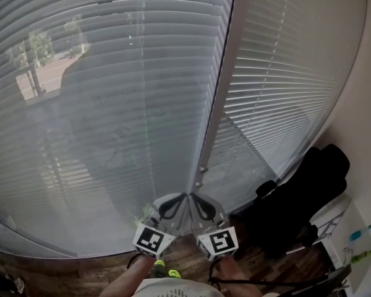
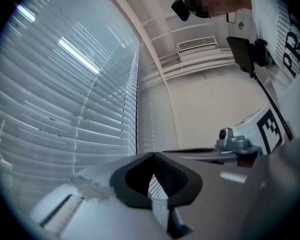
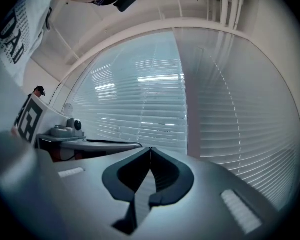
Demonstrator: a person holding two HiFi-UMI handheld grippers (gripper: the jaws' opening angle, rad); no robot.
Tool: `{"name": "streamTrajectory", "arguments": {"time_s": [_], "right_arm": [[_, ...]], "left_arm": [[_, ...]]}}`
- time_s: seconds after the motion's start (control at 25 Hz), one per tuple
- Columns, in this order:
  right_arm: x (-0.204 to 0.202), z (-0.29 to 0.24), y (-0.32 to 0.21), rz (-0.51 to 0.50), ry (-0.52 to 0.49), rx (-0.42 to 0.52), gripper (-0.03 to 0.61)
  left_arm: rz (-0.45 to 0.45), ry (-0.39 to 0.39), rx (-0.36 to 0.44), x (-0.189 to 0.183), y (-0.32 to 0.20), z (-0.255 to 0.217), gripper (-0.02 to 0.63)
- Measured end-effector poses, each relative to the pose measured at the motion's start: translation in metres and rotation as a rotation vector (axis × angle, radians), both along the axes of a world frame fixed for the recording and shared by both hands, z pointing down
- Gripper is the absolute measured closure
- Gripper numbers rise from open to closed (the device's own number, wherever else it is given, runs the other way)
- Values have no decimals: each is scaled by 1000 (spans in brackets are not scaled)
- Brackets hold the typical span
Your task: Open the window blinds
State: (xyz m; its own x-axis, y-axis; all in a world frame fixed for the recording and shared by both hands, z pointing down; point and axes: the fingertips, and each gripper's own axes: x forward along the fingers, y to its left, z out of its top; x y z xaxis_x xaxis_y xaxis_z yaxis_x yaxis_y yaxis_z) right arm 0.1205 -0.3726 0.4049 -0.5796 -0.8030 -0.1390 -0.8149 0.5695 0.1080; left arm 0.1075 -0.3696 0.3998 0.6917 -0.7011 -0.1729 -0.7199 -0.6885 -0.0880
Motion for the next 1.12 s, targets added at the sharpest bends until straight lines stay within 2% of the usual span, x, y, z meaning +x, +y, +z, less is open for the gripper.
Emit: {"name": "streamTrajectory", "arguments": {"time_s": [0.16,0.28,0.44,0.56,1.0,1.12], "right_arm": [[2,-2,-6,26,18,13,569],[8,10,-16,52,28,20,567],[12,9,-26,94,48,35,517],[15,7,-33,126,68,33,512],[42,24,-75,237,136,-9,492],[41,23,-85,245,164,-7,458]], "left_arm": [[4,27,-5,2,-9,-2,621],[27,-4,-9,8,-21,19,621],[44,-11,-11,9,-32,23,621],[52,-9,-5,10,-38,21,621],[16,-6,-25,5,-62,18,621],[5,-7,-33,4,-69,17,621]]}}
